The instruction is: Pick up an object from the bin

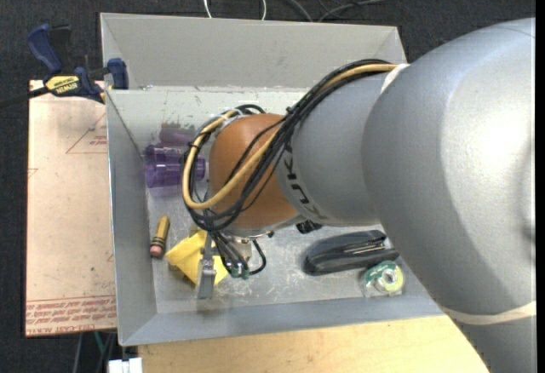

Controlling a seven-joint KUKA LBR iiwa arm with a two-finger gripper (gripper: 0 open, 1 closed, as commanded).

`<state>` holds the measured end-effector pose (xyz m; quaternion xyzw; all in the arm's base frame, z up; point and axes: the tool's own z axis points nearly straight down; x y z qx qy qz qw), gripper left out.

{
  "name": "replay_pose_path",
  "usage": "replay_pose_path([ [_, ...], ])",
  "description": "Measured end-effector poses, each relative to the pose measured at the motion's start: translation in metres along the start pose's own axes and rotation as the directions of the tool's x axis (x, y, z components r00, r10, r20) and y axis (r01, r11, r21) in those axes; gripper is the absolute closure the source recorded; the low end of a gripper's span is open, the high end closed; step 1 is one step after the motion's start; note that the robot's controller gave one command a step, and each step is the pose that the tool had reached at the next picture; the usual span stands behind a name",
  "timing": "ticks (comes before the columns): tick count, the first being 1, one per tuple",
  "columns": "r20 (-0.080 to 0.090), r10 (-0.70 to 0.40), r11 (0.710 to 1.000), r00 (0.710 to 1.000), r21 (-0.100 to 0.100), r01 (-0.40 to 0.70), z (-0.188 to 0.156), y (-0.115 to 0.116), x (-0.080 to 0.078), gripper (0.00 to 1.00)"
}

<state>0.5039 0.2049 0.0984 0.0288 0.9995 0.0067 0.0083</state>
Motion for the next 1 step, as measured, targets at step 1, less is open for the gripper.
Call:
replay_pose_path([
  [1,0.005,-0.032,0.999,0.999,-0.006,0.032,-0.0144,-0.0318,0.0085,1.00],
])
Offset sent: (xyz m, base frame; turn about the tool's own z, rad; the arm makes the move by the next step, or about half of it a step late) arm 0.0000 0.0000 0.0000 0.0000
